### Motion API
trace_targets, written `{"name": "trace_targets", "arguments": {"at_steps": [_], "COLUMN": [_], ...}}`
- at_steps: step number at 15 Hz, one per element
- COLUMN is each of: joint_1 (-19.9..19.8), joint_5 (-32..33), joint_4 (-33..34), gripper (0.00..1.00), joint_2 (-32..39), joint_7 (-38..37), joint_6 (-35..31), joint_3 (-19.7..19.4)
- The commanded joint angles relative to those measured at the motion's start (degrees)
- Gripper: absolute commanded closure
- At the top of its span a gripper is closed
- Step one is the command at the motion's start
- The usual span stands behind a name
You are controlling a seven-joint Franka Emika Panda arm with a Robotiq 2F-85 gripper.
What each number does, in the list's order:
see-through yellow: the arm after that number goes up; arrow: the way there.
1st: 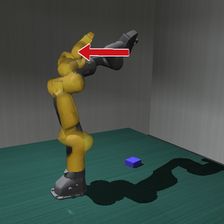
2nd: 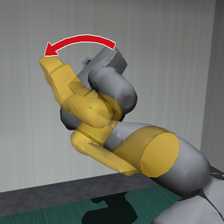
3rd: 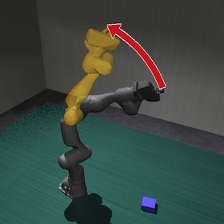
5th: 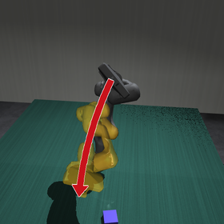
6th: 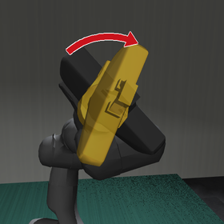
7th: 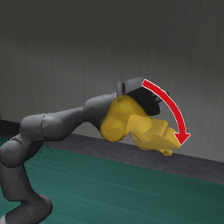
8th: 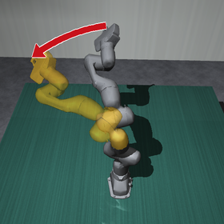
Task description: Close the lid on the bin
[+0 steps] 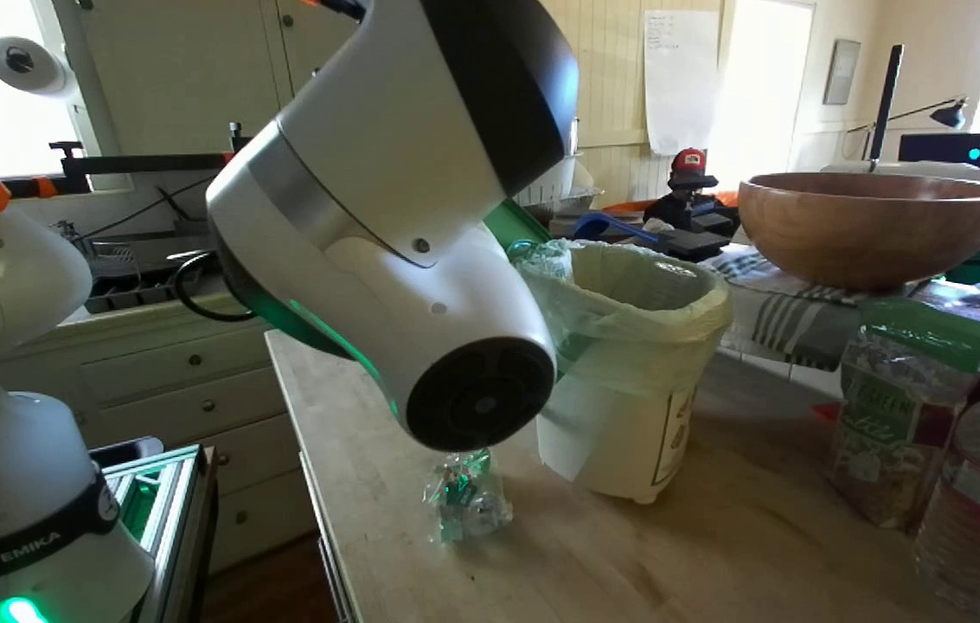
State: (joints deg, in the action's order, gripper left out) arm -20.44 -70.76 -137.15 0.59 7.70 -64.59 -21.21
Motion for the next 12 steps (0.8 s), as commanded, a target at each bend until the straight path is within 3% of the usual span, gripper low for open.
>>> {"name": "trace_targets", "arguments": {"at_steps": [1, 8, 12], "joint_1": [-0.51, 1.52, 1.35], "joint_5": [-0.65, 3.83, 1.01], "joint_4": [2.60, 5.29, 4.83], "gripper": [0.98, 0.98, 0.98], "joint_2": [1.70, 6.10, 6.45], "joint_7": [-2.43, -5.82, -5.81], "joint_6": [4.27, 7.72, 8.02], "joint_3": [-0.23, 2.18, 2.15]}}
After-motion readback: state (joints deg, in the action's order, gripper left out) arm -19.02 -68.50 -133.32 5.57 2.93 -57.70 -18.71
